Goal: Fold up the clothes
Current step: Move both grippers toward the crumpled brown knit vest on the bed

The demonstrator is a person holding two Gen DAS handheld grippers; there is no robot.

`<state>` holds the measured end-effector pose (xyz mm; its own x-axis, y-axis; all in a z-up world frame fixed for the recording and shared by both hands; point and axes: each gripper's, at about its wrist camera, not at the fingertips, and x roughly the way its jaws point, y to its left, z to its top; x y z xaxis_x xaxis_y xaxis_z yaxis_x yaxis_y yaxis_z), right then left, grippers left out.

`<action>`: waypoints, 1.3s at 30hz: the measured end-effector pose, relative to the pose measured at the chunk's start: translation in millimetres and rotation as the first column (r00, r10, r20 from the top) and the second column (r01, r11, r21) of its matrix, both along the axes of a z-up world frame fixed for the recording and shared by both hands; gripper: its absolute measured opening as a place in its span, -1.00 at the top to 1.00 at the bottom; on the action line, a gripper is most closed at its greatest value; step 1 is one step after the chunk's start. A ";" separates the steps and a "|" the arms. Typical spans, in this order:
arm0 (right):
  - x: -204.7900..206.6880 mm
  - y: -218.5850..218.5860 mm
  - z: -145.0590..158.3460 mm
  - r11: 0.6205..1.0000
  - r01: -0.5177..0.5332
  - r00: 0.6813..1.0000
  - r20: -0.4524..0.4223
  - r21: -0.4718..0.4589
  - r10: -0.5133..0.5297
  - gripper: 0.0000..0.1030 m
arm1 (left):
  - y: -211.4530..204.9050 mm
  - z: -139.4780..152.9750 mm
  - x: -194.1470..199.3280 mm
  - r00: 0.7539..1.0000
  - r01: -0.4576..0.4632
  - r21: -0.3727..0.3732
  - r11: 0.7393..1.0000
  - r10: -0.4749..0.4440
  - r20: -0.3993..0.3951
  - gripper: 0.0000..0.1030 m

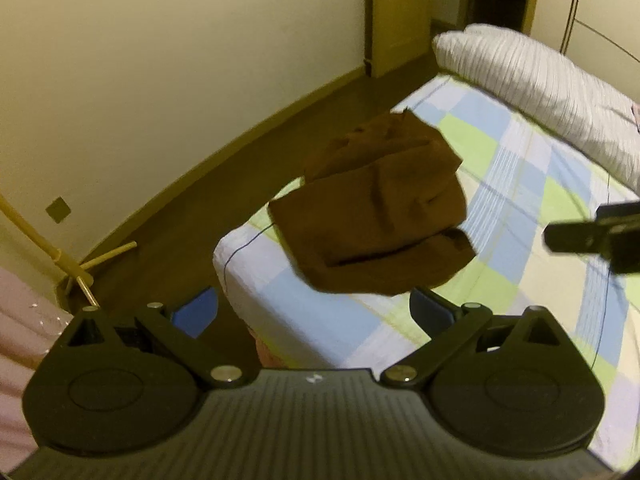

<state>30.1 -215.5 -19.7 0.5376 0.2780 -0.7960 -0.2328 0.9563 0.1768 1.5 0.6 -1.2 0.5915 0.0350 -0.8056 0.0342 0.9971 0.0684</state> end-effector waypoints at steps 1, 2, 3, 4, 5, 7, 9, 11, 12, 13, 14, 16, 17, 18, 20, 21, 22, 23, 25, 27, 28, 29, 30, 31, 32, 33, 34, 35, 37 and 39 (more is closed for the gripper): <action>1.6 2.5 -0.1 1.000 -0.004 1.000 0.002 -0.001 0.004 -0.77 | 0.6 -1.3 1.7 1.000 -0.003 -0.013 1.000 0.003 -0.008 -0.91; 3.1 5.4 0.2 1.000 -0.012 1.000 0.002 -0.001 0.012 -0.77 | 1.7 -4.1 5.0 1.000 -0.003 -0.026 1.000 0.002 -0.018 -0.90; 6.1 11.0 0.4 1.000 -0.023 1.000 0.002 -0.002 0.023 -0.77 | 4.0 -7.1 7.4 1.000 0.000 -0.039 0.999 -0.001 -0.028 -0.90; 9.3 16.9 1.1 0.999 -0.034 0.999 0.004 0.004 0.034 -0.77 | 6.6 -10.5 10.6 0.999 0.002 -0.050 0.999 -0.003 -0.037 -0.90; 10.0 16.5 1.7 0.999 -0.037 0.999 0.006 0.020 0.037 -0.77 | 10.6 -15.1 17.7 0.999 0.002 -0.051 0.999 -0.004 -0.042 -0.90; 12.5 14.7 0.2 0.999 -0.028 1.000 0.005 0.036 0.028 -0.77 | 25.2 -24.7 37.3 0.998 0.005 -0.075 0.997 -0.010 -0.064 -0.90; 13.0 14.4 -2.8 0.999 -0.027 1.000 0.006 0.018 0.026 -0.77 | 37.3 -24.4 40.2 0.998 -0.006 -0.092 0.996 0.000 -0.057 -0.90; 18.6 8.0 -3.5 0.999 -0.026 1.000 -0.008 0.021 0.026 -0.77 | 26.8 -22.6 35.9 0.999 -0.017 -0.061 0.998 0.014 -0.042 -0.90; 22.3 4.2 -3.5 0.999 -0.024 1.000 -0.017 0.023 0.024 -0.77 | 12.5 -31.7 46.0 0.998 0.007 -0.022 1.000 -0.009 -0.057 -0.90; 26.0 0.4 -3.6 0.999 -0.022 0.999 -0.026 0.025 0.023 -0.77 | 7.8 -33.2 56.4 0.996 0.051 -0.024 0.998 -0.052 -0.069 -0.90; 29.8 -3.4 -3.6 0.999 -0.021 0.999 -0.035 0.027 0.022 -0.77 | 3.4 -30.6 57.0 0.996 0.055 -0.017 0.998 -0.056 -0.062 -0.90; 37.0 -7.5 -6.7 0.999 -0.013 0.999 -0.043 0.034 0.015 -0.77 | -5.4 -25.5 58.3 0.997 0.064 -0.004 0.998 -0.064 -0.049 -0.90; 39.8 -9.8 -8.3 0.999 -0.009 0.999 -0.047 0.038 0.011 -0.77 | -10.2 -23.4 58.9 0.997 0.069 0.004 0.998 -0.069 -0.044 -0.90; 41.6 -13.5 -9.2 0.999 -0.004 0.999 -0.053 0.043 0.006 -0.77 | -16.4 -23.0 59.4 0.996 0.078 0.016 0.997 -0.077 -0.043 -0.90; 44.9 -20.9 -10.8 0.999 0.001 0.998 -0.063 0.051 0.002 -0.77 | -24.9 -21.8 62.4 0.996 0.084 0.032 0.996 -0.083 -0.045 -0.90; 46.0 -25.0 -11.0 0.999 -0.005 0.998 -0.063 0.053 0.008 -0.77 | -27.7 -21.0 64.5 0.996 0.083 0.037 0.996 -0.082 -0.047 -0.90; 47.1 -29.0 -11.2 0.998 -0.010 0.998 -0.063 0.056 0.014 -0.77 | -30.6 -20.3 66.7 0.996 0.083 0.042 0.996 -0.080 -0.048 -0.90; 49.6 -30.3 -10.9 0.998 -0.012 0.998 -0.065 0.057 0.016 -0.77 | -33.4 -19.6 68.5 0.996 0.081 0.046 0.996 -0.079 -0.049 -0.90; 53.4 -31.0 -10.3 0.998 -0.010 0.998 -0.065 0.059 0.014 -0.77 | -39.5 -19.0 68.7 0.996 0.078 0.050 0.996 -0.076 -0.047 -0.90; 54.4 -34.3 -10.6 0.998 -0.009 0.998 -0.063 0.059 0.013 -0.77 | -47.0 -18.9 65.3 0.996 0.079 0.056 0.995 -0.077 -0.043 -0.90; 54.8 -35.9 -10.7 0.998 -0.009 0.998 -0.062 0.059 0.013 -0.77 | -48.5 -18.1 65.3 0.996 0.081 0.055 0.995 -0.078 -0.043 -0.90; 55.1 -37.9 -10.7 0.998 -0.009 0.998 -0.061 0.059 0.013 -0.77 | -48.6 -18.2 67.0 0.996 0.083 0.053 0.995 -0.080 -0.046 -0.90; 55.5 -40.4 -10.6 0.998 -0.009 0.998 -0.062 0.061 0.013 -0.77 | -48.8 -18.3 68.8 0.995 0.085 0.052 0.995 -0.082 -0.049 -0.90; 55.9 -43.1 -10.6 0.998 -0.010 0.998 -0.064 0.063 0.014 -0.77 | -49.3 -18.3 70.2 0.995 0.086 0.050 0.995 -0.084 -0.052 -0.90; 56.6 -44.9 -10.6 0.998 -0.011 0.998 -0.065 0.064 0.015 -0.77 | -51.7 -17.9 70.0 0.995 0.085 0.051 0.995 -0.082 -0.052 -0.90; 57.3 -46.1 -10.5 0.998 -0.012 0.998 -0.065 0.065 0.016 -0.77 | -55.3 -18.3 68.5 0.995 0.084 0.052 0.995 -0.081 -0.050 -0.90; 57.0 -48.2 -10.4 0.998 -0.014 0.998 -0.064 0.066 0.018 -0.77 | -55.5 -18.2 68.9 0.995 0.084 0.052 0.995 -0.082 -0.049 -0.90; 56.4 -49.7 -10.1 0.998 -0.016 0.998 -0.062 0.066 0.020 -0.77 | -55.0 -18.1 70.0 0.995 0.085 0.052 0.995 -0.083 -0.048 -0.90; 55.4 -52.5 -9.0 0.998 -0.020 0.998 -0.057 0.066 0.024 -0.77 | -55.0 -18.3 71.3 0.995 0.086 0.052 0.995 -0.083 -0.047 -0.90; 54.3 -55.1 -9.1 0.998 -0.022 0.998 -0.054 0.066 0.026 -0.77 | -55.6 -17.8 72.2 0.995 0.085 0.051 0.995 -0.082 -0.048 -0.90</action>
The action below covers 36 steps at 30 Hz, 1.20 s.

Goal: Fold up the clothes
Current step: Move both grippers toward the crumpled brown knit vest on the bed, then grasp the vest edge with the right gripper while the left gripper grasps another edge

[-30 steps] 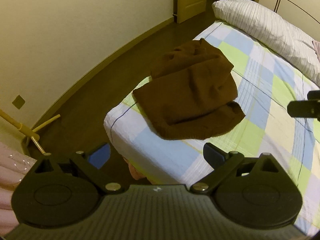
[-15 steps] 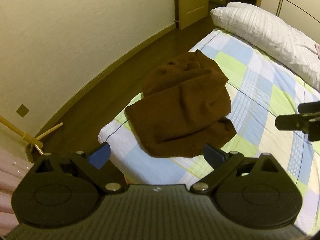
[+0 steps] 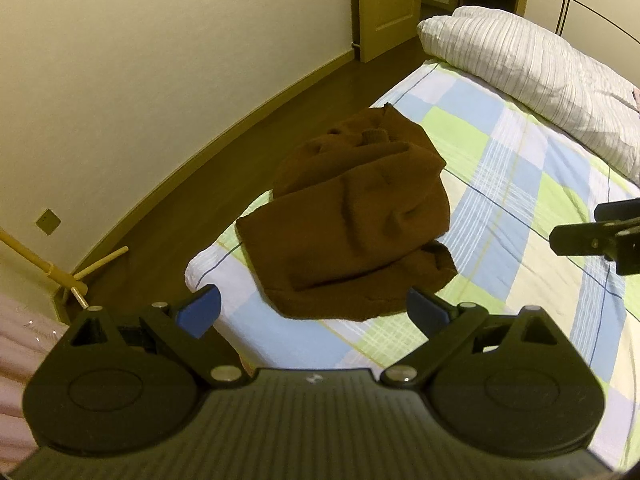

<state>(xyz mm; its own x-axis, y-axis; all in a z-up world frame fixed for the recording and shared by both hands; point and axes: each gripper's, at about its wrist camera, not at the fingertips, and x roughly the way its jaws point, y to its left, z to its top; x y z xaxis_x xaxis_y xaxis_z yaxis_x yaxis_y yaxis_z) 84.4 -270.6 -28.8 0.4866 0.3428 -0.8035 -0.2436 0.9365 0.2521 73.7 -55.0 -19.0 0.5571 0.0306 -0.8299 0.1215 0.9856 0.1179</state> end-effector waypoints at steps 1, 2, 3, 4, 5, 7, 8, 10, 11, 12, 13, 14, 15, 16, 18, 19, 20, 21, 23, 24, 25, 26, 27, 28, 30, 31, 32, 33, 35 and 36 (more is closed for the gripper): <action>-0.4 -1.4 -0.2 1.000 -0.001 1.000 0.001 0.000 0.001 -0.77 | -0.2 0.5 0.4 1.000 -0.001 -0.001 1.000 0.001 -0.001 -0.90; -0.5 -3.1 -0.3 1.000 -0.002 1.000 0.001 0.000 0.002 -0.77 | -0.3 0.5 0.1 1.000 -0.003 -0.002 1.000 0.003 0.001 -0.90; -0.4 -4.4 -0.4 1.000 -0.005 1.000 0.000 0.000 0.005 -0.77 | -0.4 0.1 -0.4 1.000 -0.006 -0.003 1.000 0.006 0.002 -0.90; -0.2 -5.1 -0.4 1.000 -0.009 1.000 0.000 -0.002 0.009 -0.77 | -0.2 -0.3 -0.6 1.000 -0.008 -0.004 1.000 0.008 0.002 -0.90; -0.1 -5.7 -0.3 1.000 -0.013 1.000 0.001 -0.003 0.013 -0.77 | 1.2 -0.7 0.0 1.000 -0.009 -0.004 1.000 0.009 0.000 -0.90; 0.0 -6.0 -0.5 1.000 -0.023 1.000 0.001 -0.007 0.023 -0.77 | 2.2 -1.9 -0.6 1.000 -0.013 -0.001 1.000 0.013 -0.007 -0.90; 0.0 -5.4 -1.5 1.000 -0.027 1.000 0.000 -0.008 0.027 -0.77 | 3.8 -2.3 -0.6 1.000 -0.010 -0.001 1.000 0.010 -0.007 -0.90; 0.9 -3.6 -4.1 0.999 -0.037 0.999 -0.006 -0.012 0.037 -0.77 | 7.6 -3.6 1.4 1.000 0.002 -0.004 1.000 -0.002 -0.008 -0.90; 1.9 -2.2 -5.6 0.999 -0.040 0.999 -0.010 -0.016 0.040 -0.77 | 10.6 -5.8 4.6 1.000 0.003 -0.007 1.000 -0.003 -0.011 -0.90; 3.6 -0.2 -7.0 0.999 -0.038 0.999 -0.013 -0.021 0.038 -0.77 | 13.6 -8.0 7.7 1.000 0.003 -0.010 1.000 -0.004 -0.015 -0.90; 5.2 1.9 -8.4 0.999 -0.037 0.999 -0.017 -0.025 0.037 -0.77 | 16.6 -10.4 11.1 1.000 0.004 -0.013 1.000 -0.005 -0.018 -0.90; 6.8 3.9 -9.8 0.999 -0.036 0.999 -0.020 -0.030 0.036 -0.77 | 19.4 -13.7 15.7 1.000 0.009 -0.017 1.000 -0.009 -0.022 -0.90; 8.9 6.1 -11.1 0.999 -0.034 0.999 -0.023 -0.036 0.033 -0.77 | 22.4 -18.2 22.2 0.999 0.017 -0.023 1.000 -0.018 -0.028 -0.90; 11.8 8.6 -12.6 0.999 -0.028 0.999 -0.025 -0.043 0.027 -0.77 | 25.1 -22.4 28.2 0.999 0.027 -0.029 0.999 -0.028 -0.034 -0.90; 18.6 14.0 -14.7 0.998 -0.012 1.000 -0.030 -0.056 0.010 -0.77 | 29.9 -30.2 41.6 0.997 0.049 -0.039 0.998 -0.051 -0.051 -0.90; 22.2 16.8 -15.1 0.998 0.001 0.999 -0.034 -0.062 -0.003 -0.77 | 32.2 -32.8 48.3 0.997 0.061 -0.041 0.997 -0.063 -0.054 -0.90; 25.9 20.0 -15.0 0.998 0.016 0.999 -0.040 -0.067 -0.018 -0.77 | 34.7 -35.6 55.0 0.996 0.071 -0.043 0.997 -0.074 -0.057 -0.90; 29.6 23.6 -15.6 0.997 0.023 0.999 -0.043 -0.070 -0.026 -0.77 | 38.1 -39.2 61.8 0.995 0.079 -0.046 0.996 -0.081 -0.060 -0.90; 38.1 32.5 -19.0 0.996 0.013 0.999 -0.045 -0.083 -0.017 -0.77 | 44.8 -46.5 75.4 0.993 0.093 -0.053 0.994 -0.096 -0.067 -0.90; 43.3 37.2 -20.9 0.995 0.013 0.999 -0.051 -0.097 -0.018 -0.77 | 48.2 -50.1 82.2 0.992 0.100 -0.056 0.993 -0.104 -0.070 -0.90; 47.8 41.6 -22.4 0.994 0.018 0.998 -0.055 -0.104 -0.024 -0.77 | 51.6 -53.8 88.9 0.991 0.107 -0.059 0.992 -0.111 -0.074 -0.90; 52.3 45.8 -23.6 0.994 0.023 0.998 -0.057 -0.108 -0.029 -0.77 | 55.1 -58.0 95.2 0.990 0.115 -0.060 0.992 -0.119 -0.078 -0.90; 56.4 49.7 -24.3 0.994 0.026 0.998 -0.055 -0.106 -0.032 -0.77 | 58.6 -62.2 101.2 0.989 0.122 -0.060 0.991 -0.127 -0.082 -0.90; 60.7 53.8 -25.5 0.994 0.027 0.998 -0.053 -0.108 -0.032 -0.77 | 62.0 -65.9 106.2 0.988 0.127 -0.055 0.990 -0.131 -0.084 -0.90; 70.4 62.6 -29.8 0.992 0.022 0.998 -0.051 -0.121 -0.028 -0.77 | 70.1 -73.7 117.3 0.987 0.131 -0.049 0.990 -0.135 -0.087 -0.90; 76.3 66.6 -33.0 0.992 0.021 0.998 -0.052 -0.125 -0.028 -0.77 | 74.8 -77.9 122.7 0.987 0.131 -0.047 0.990 -0.135 -0.092 -0.90; 82.4 70.3 -36.8 0.992 0.023 0.998 -0.053 -0.127 -0.030 -0.77 | 79.5 -82.2 128.2 0.986 0.131 -0.045 0.990 -0.135 -0.097 -0.90; 88.5 73.6 -40.8 0.991 0.024 0.998 -0.054 -0.131 -0.032 -0.77 | 83.8 -87.0 133.9 0.986 0.130 -0.041 0.991 -0.134 -0.102 -0.90; 100.6 78.8 -49.7 0.990 0.028 0.998 -0.057 -0.141 -0.037 -0.77 | 91.7 -95.9 144.7 0.985 0.127 -0.033 0.991 -0.130 -0.110 -0.90; 106.6 80.9 -54.5 0.989 0.031 0.997 -0.059 -0.145 -0.040 -0.77 | 95.1 -100.2 149.8 0.985 0.125 -0.028 0.992 -0.127 -0.114 -0.90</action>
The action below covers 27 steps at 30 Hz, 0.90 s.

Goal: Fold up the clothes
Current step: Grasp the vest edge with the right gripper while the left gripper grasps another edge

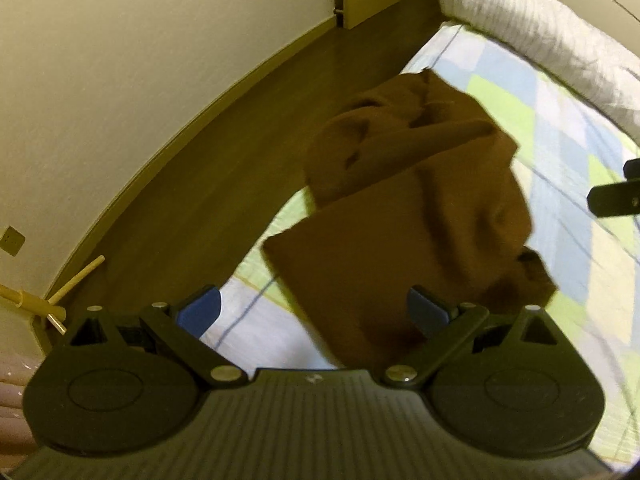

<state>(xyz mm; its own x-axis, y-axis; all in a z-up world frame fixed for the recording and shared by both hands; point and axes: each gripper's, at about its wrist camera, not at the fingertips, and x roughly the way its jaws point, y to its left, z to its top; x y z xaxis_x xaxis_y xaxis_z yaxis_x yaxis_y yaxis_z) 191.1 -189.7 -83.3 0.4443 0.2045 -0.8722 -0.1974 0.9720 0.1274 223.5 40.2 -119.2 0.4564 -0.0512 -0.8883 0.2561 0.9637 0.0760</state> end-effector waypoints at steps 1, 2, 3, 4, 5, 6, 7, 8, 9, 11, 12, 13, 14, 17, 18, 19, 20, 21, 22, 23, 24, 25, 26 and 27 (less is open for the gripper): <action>5.9 1.3 -4.5 1.000 0.004 1.000 -0.004 -0.002 -0.004 -0.77 | 2.9 -4.2 4.3 1.000 -0.003 0.004 1.000 0.003 -0.001 -0.90; 11.7 2.0 -8.9 1.000 0.008 1.000 -0.007 -0.003 -0.008 -0.77 | 5.7 -8.4 8.7 1.000 -0.005 0.009 1.000 0.005 -0.001 -0.90; 17.3 2.6 -13.1 1.000 0.012 1.000 -0.010 -0.003 -0.012 -0.77 | 7.7 -13.0 13.3 1.000 -0.004 0.018 1.000 0.004 0.005 -0.90; 22.3 3.1 -17.2 1.000 0.016 1.000 -0.013 -0.002 -0.016 -0.77 | 9.6 -16.8 18.0 1.000 -0.004 0.024 1.000 0.004 0.010 -0.90; 27.3 3.3 -21.1 1.000 0.020 1.000 -0.015 -0.001 -0.020 -0.77 | 11.3 -21.4 23.1 1.000 -0.009 0.021 1.000 0.008 0.014 -0.90; 32.0 3.3 -24.6 1.000 0.025 1.000 -0.016 0.002 -0.025 -0.77 | 13.1 -26.1 28.1 1.000 -0.014 0.017 1.000 0.013 0.018 -0.90; 36.5 3.2 -27.8 1.000 0.029 0.999 -0.016 0.004 -0.029 -0.77 | 14.8 -30.6 33.2 1.000 -0.018 0.010 1.000 0.018 0.020 -0.90; 41.3 3.0 -31.3 0.999 0.033 0.999 -0.015 0.008 -0.033 -0.77 | 16.2 -34.9 37.9 1.000 -0.022 -0.007 1.000 0.022 0.016 -0.90; 46.3 2.7 -35.2 0.999 0.038 0.999 -0.015 0.012 -0.038 -0.77 | 17.2 -39.0 42.4 1.000 -0.024 -0.023 0.999 0.024 0.013 -0.90; 56.7 1.8 -44.6 0.999 0.047 0.999 -0.020 0.021 -0.046 -0.77 | 14.7 -47.5 50.0 1.000 0.009 -0.045 0.999 -0.008 0.014 -0.90; 61.7 0.9 -50.4 0.999 0.050 0.999 -0.022 0.020 -0.050 -0.77 | 12.9 -52.2 54.1 0.999 0.032 -0.055 0.998 -0.031 0.017 -0.90; 67.3 0.5 -57.4 0.998 0.052 0.998 -0.024 0.017 -0.052 -0.77 | 10.9 -56.6 57.7 0.998 0.054 -0.065 0.996 -0.053 0.020 -0.90; 73.2 0.0 -64.9 0.998 0.054 0.998 -0.027 0.013 -0.054 -0.77 | 7.6 -60.0 59.3 0.997 0.075 -0.071 0.995 -0.073 0.021 -0.90; 92.4 -2.5 -87.6 0.997 0.072 0.997 -0.031 0.029 -0.071 -0.77 | -1.1 -73.8 69.0 0.989 0.147 -0.088 0.985 -0.145 0.022 -0.82; 98.7 -2.7 -95.0 0.996 0.077 0.997 -0.033 0.035 -0.076 -0.77 | -4.5 -77.7 71.1 0.986 0.166 -0.094 0.982 -0.165 0.016 -0.80; 104.4 -2.2 -101.9 0.996 0.083 0.996 -0.035 0.042 -0.081 -0.77 | -7.8 -81.2 73.0 0.983 0.184 -0.098 0.978 -0.184 0.011 -0.72; 110.1 -1.6 -109.0 0.995 0.088 0.996 -0.038 0.048 -0.086 -0.77 | -11.0 -83.9 73.6 0.979 0.201 -0.097 0.975 -0.202 0.007 -0.55; 114.8 -0.6 -115.9 0.994 0.093 0.995 -0.043 0.053 -0.091 -0.77 | -15.0 -88.1 73.6 0.974 0.224 -0.091 0.970 -0.225 -0.001 -0.46; 118.1 0.8 -122.0 0.994 0.095 0.994 -0.050 0.056 -0.092 -0.77 | -18.8 -92.1 73.4 0.969 0.245 -0.085 0.966 -0.247 -0.008 -0.33; 121.0 2.1 -128.1 0.993 0.096 0.994 -0.060 0.062 -0.093 -0.77 | -21.5 -94.9 72.4 0.965 0.260 -0.080 0.962 -0.262 -0.012 -0.17; 123.0 3.1 -133.8 0.993 0.095 0.993 -0.076 0.070 -0.090 -0.77 | -23.0 -96.5 71.2 0.962 0.271 -0.080 0.959 -0.273 -0.013 -0.07; 124.5 4.1 -138.7 0.992 0.094 0.992 -0.092 0.080 -0.087 -0.76 | -24.6 -97.7 70.3 0.959 0.279 -0.085 0.956 -0.282 -0.017 0.14; 125.1 5.1 -142.5 0.992 0.093 0.991 -0.103 0.084 -0.084 -0.75 | -26.2 -98.7 69.4 0.957 0.286 -0.091 0.954 -0.289 -0.021 0.32; 124.4 6.1 -144.0 0.993 0.087 0.992 -0.103 0.083 -0.078 -0.46 | -27.5 -98.5 68.5 0.956 0.289 -0.093 0.953 -0.292 -0.023 0.41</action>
<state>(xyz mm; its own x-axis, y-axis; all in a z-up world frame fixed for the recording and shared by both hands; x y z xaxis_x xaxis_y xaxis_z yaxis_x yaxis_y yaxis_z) 315.5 -183.6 -227.3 0.3746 0.2482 -0.8933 -0.0990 0.9687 0.2277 292.0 12.6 -217.7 0.3776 -0.2554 -0.8901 0.5267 0.8498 -0.0204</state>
